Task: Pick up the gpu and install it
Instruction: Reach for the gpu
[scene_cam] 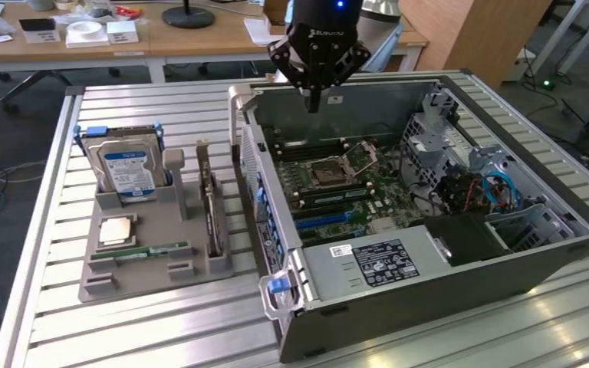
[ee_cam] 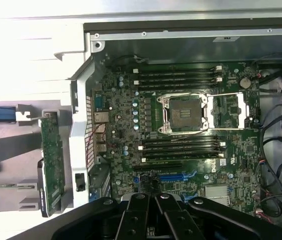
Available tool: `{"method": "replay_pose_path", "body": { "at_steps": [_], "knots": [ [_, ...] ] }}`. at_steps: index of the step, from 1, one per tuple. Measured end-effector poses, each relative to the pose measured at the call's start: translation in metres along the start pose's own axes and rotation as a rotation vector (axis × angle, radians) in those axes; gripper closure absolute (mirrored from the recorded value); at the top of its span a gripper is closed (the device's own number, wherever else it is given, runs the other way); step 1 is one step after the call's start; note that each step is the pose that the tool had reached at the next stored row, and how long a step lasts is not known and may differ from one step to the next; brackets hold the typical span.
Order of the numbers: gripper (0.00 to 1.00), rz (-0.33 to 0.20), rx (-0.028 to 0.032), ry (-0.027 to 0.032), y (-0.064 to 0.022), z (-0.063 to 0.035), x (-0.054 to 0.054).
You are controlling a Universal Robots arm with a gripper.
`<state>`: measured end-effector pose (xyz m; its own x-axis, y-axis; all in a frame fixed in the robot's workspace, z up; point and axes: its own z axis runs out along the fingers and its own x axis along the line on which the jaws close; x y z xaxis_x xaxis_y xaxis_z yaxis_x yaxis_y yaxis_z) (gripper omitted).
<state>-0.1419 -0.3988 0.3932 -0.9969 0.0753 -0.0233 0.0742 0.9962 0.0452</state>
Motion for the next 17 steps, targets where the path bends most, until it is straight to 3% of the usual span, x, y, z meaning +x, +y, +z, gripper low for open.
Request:
{"method": "replay_pose_path", "body": {
  "at_steps": [17],
  "knots": [
    [0.89, 0.000, 0.0001, 0.0000, -0.0005, 0.0000, 0.024]
  ]
}}
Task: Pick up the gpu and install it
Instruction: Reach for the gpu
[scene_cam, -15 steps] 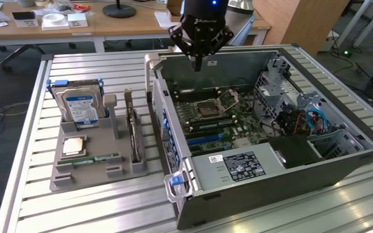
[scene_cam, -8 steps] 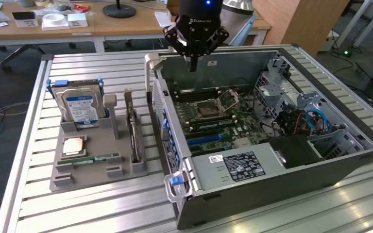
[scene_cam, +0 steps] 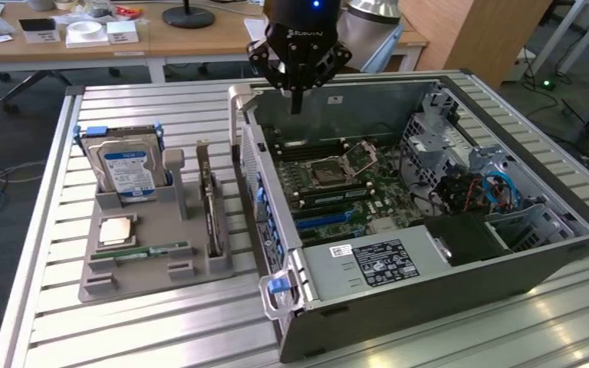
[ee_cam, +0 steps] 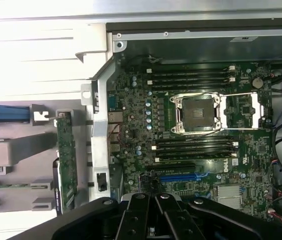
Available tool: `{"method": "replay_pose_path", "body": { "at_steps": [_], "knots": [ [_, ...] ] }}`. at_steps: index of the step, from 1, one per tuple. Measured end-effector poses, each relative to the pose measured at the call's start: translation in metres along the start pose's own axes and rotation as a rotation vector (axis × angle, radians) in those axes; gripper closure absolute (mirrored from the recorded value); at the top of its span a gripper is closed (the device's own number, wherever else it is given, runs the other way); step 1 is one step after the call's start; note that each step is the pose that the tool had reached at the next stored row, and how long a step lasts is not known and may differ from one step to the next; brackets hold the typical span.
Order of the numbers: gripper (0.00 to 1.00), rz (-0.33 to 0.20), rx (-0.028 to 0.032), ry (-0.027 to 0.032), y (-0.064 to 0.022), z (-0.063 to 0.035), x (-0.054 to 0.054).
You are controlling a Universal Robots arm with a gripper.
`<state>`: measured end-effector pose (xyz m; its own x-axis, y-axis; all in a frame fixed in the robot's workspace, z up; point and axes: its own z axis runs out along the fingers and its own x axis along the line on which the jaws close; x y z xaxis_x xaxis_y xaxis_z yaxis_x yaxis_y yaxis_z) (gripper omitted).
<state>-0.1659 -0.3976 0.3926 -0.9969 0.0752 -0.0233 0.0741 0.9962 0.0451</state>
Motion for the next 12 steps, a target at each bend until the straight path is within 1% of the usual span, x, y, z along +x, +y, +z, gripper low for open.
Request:
{"method": "replay_pose_path", "body": {
  "at_steps": [12],
  "knots": [
    [0.89, 0.000, 0.0000, 0.0000, 0.0001, 0.0003, 0.024]
  ]
}}
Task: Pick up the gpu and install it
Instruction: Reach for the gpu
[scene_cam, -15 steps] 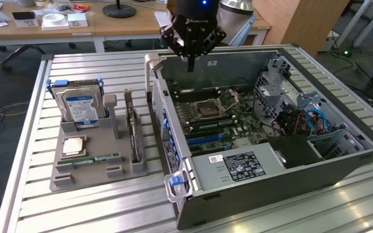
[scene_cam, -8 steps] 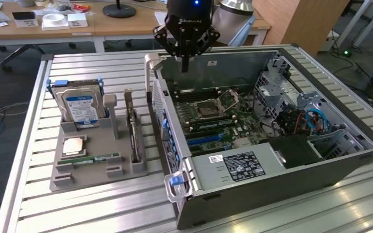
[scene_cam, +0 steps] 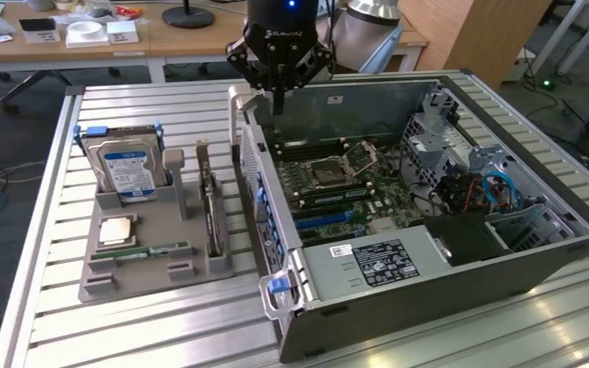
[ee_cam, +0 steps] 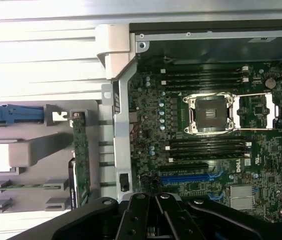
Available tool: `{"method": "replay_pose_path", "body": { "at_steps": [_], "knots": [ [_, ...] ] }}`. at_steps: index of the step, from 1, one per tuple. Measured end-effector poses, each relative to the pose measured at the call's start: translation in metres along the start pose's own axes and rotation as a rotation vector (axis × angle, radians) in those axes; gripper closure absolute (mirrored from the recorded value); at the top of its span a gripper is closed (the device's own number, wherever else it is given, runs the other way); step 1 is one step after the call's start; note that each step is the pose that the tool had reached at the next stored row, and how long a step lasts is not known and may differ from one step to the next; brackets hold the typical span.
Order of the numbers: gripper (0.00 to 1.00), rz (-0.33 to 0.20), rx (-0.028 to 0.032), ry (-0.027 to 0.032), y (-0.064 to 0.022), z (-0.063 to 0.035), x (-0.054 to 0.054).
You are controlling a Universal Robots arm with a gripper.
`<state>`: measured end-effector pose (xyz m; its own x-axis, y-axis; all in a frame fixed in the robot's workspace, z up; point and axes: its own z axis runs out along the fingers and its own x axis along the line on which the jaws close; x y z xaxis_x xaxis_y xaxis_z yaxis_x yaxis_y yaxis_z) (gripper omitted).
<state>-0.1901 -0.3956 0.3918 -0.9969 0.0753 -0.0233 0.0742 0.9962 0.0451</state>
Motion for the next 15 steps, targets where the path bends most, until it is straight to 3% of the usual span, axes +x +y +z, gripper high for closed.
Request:
{"method": "replay_pose_path", "body": {
  "at_steps": [15],
  "knots": [
    [0.89, 0.000, 0.0001, 0.0001, 0.0009, 0.0008, 0.034]
  ]
}}
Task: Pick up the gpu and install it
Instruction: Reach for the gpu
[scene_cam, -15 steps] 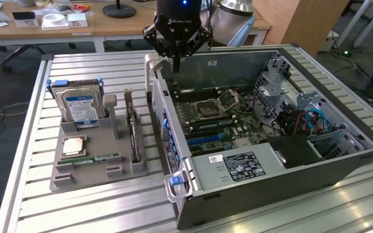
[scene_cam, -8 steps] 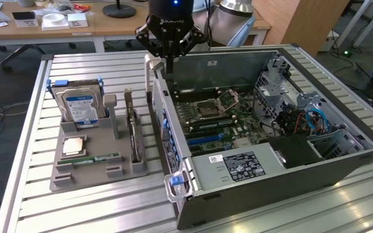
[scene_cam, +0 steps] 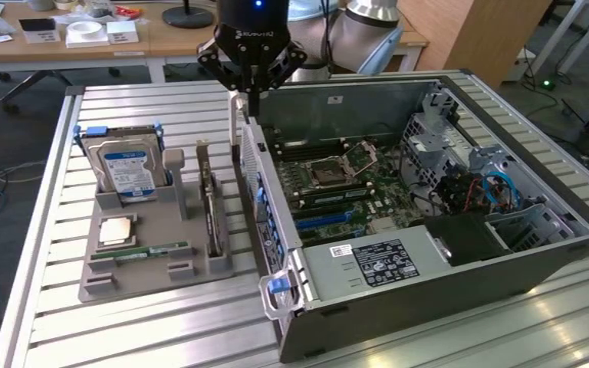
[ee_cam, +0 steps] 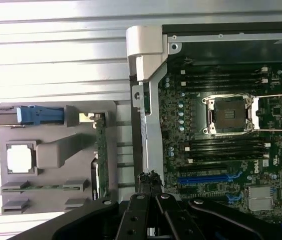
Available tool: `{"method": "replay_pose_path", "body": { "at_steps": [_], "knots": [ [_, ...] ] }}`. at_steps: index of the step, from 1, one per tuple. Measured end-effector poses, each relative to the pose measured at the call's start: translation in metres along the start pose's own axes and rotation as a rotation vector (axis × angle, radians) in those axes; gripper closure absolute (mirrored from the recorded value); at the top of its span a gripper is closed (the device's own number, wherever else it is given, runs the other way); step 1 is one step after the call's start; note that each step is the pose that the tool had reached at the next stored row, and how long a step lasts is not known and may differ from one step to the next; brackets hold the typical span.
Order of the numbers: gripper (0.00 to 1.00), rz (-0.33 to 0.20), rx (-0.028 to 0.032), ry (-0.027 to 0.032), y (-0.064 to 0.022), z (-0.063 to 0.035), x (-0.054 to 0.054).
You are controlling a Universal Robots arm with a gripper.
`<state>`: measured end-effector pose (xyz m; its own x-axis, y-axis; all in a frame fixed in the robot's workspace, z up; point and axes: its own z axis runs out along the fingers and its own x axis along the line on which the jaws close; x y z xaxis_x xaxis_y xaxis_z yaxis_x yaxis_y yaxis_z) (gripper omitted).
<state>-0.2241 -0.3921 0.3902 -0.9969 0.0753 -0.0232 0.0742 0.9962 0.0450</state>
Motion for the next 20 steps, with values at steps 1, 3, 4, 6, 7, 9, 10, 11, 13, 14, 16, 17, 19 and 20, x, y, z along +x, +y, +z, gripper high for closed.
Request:
{"method": "replay_pose_path", "body": {
  "at_steps": [1, 3, 4, 6, 7, 9, 10, 11, 13, 14, 16, 17, 19, 20],
  "knots": [
    [0.89, 0.000, -0.0001, -0.0001, 0.0000, 0.0001, 0.002],
    [0.89, 0.000, -0.0001, -0.0001, -0.0002, 0.0002, 0.007],
    [0.89, 0.000, 0.0000, -0.0001, -0.0003, 0.0002, 0.009],
    [0.89, 0.000, -0.0001, -0.0001, -0.0006, 0.0003, 0.014],
    [0.89, 0.000, 0.0000, -0.0001, -0.0008, 0.0003, 0.016],
    [0.89, 0.000, -0.0001, -0.0001, -0.0012, 0.0003, 0.022],
    [0.89, 0.000, -0.0001, 0.0000, -0.0013, 0.0004, 0.025],
    [0.89, 0.000, -0.0001, -0.0001, -0.0014, 0.0004, 0.027],
    [0.89, 0.000, -0.0001, 0.0000, -0.0016, 0.0004, 0.032],
    [0.89, 0.000, 0.0000, 0.0000, -0.0017, 0.0005, 0.035],
    [0.89, 0.000, -0.0001, 0.0000, -0.0017, 0.0006, 0.039],
    [0.89, 0.000, 0.0000, 0.0001, -0.0018, 0.0007, 0.041],
    [0.89, 0.000, 0.0000, 0.0006, -0.0020, 0.0008, 0.045],
    [0.89, 0.000, 0.0001, 0.0010, -0.0021, 0.0009, 0.047]
  ]
}}
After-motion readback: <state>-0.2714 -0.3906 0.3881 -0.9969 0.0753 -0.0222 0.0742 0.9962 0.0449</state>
